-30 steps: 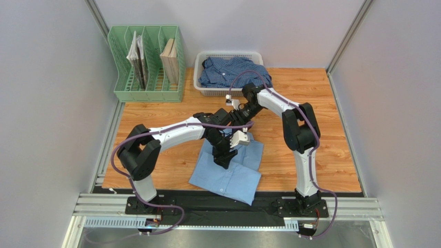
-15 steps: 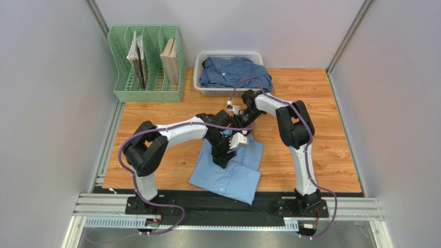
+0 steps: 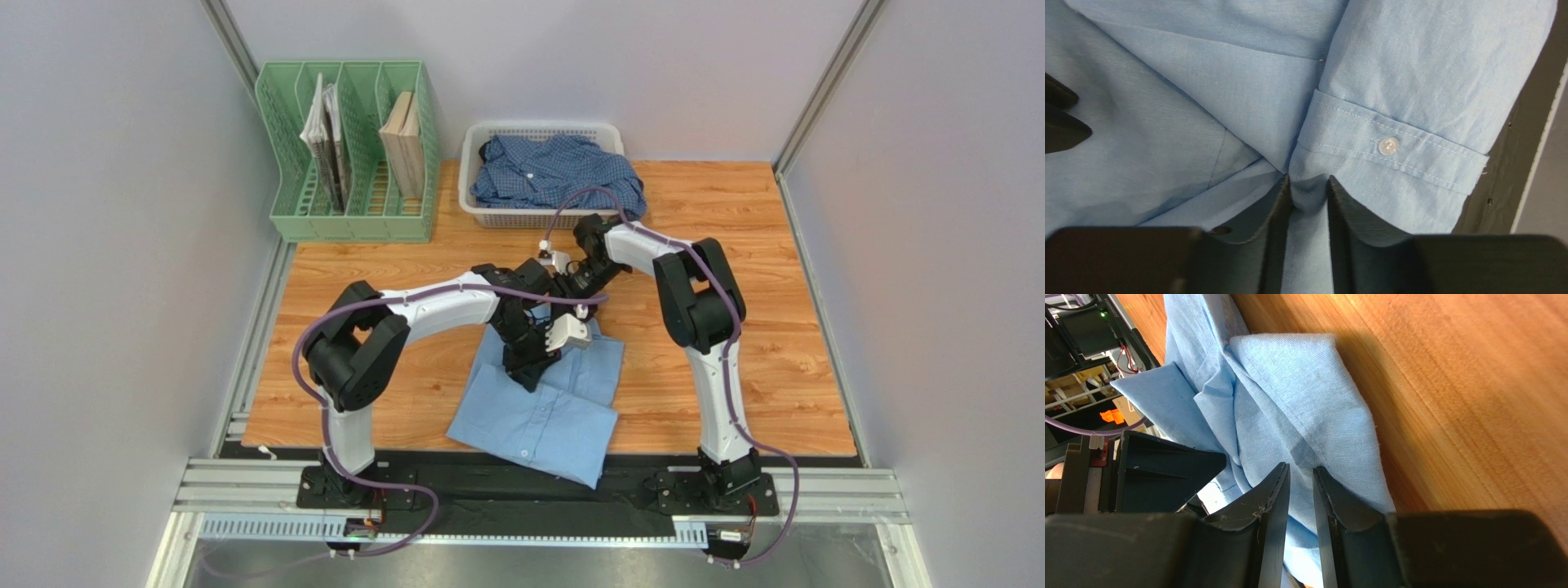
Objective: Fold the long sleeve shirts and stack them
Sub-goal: Fold the shirt
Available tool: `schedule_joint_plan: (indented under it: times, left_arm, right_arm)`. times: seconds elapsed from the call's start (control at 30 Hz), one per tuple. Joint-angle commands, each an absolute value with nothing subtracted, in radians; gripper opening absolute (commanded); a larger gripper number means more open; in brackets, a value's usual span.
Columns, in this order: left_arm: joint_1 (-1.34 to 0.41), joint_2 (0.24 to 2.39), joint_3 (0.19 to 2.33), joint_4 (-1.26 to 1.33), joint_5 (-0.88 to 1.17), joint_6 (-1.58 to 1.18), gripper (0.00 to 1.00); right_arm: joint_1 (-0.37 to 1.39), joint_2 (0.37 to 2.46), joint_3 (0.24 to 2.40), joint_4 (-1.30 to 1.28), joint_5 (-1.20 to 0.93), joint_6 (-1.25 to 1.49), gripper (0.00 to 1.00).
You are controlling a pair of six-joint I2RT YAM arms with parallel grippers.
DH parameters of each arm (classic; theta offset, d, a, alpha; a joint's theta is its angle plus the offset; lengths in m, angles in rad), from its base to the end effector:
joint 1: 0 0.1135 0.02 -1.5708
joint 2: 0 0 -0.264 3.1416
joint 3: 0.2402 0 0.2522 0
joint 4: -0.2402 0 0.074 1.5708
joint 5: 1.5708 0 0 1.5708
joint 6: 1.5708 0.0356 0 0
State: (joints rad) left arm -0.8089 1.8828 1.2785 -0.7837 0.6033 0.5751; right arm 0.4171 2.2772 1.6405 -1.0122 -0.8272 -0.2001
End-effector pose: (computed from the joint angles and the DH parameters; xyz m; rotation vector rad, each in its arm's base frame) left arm 0.2308 -0.2711 0.1733 1.9089 2.1742 -0.9247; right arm 0.3700 0.1926 0.1191 0.7869 -2.6232 -1.1832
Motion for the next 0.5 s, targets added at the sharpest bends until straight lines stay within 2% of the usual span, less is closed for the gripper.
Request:
schedule_joint_plan:
  times: [0.0, 0.1, 0.47]
  left_arm:
    - [-0.804, 1.868, 1.324, -0.847, 0.673, 0.606, 0.19]
    - [-0.802, 1.847, 1.338, -0.847, 0.673, 0.588, 0.00]
    - [-0.730, 1.879, 1.488, -0.888, 0.647, 0.569, 0.00]
  right_arm:
    - [0.420, 2.290, 1.620, -0.983, -0.767, -0.241, 0.29]
    - [0.420, 2.287, 1.617, -0.986, -0.767, -0.245, 0.29]
    - [0.422, 2.286, 1.606, -0.988, -0.776, -0.265, 0.28]
